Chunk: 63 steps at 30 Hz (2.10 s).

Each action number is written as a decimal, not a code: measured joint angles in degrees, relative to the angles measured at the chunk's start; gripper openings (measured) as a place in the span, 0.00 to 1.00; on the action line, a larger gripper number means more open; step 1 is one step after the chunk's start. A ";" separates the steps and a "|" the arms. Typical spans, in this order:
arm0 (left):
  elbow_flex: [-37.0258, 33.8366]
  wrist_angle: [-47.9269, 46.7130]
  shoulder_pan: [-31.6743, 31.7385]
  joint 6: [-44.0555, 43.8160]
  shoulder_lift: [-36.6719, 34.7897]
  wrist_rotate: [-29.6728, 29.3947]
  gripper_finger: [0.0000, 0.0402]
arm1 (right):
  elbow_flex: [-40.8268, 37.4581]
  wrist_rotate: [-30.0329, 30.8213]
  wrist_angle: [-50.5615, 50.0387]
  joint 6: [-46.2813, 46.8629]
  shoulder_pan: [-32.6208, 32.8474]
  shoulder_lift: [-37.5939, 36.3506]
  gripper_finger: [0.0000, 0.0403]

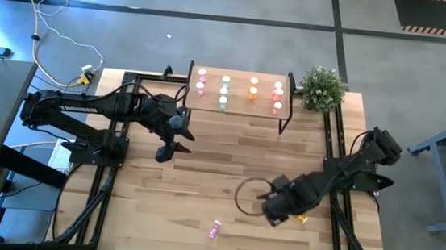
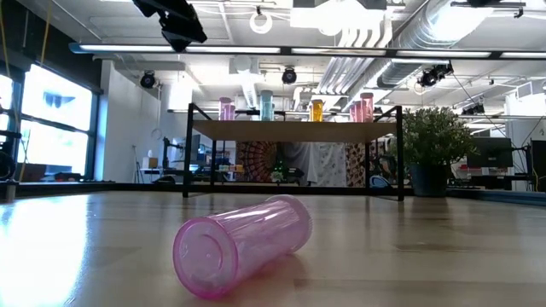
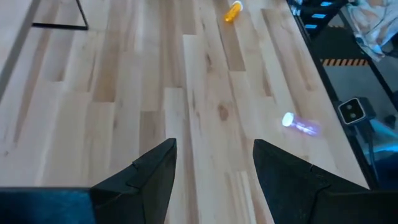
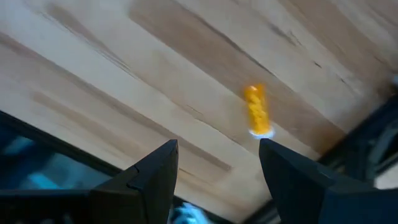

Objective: Pick and place medicine bottles onto shelf by color
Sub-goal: Put the orange pill bottle on the shelf aligned with the other orange pill bottles

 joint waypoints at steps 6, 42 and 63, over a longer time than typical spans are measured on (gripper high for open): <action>0.00 0.02 -2.87 -1.51 0.00 0.00 0.50 | -6.95 -0.28 0.50 -5.35 5.55 0.00 0.54; -0.02 4.35 -16.89 -16.95 0.28 -14.33 0.50 | -32.85 -6.98 28.23 -13.56 9.50 0.04 0.37; -0.02 5.19 -16.87 -18.69 0.26 -16.11 0.50 | -23.64 -6.69 29.85 -18.48 9.06 0.04 0.24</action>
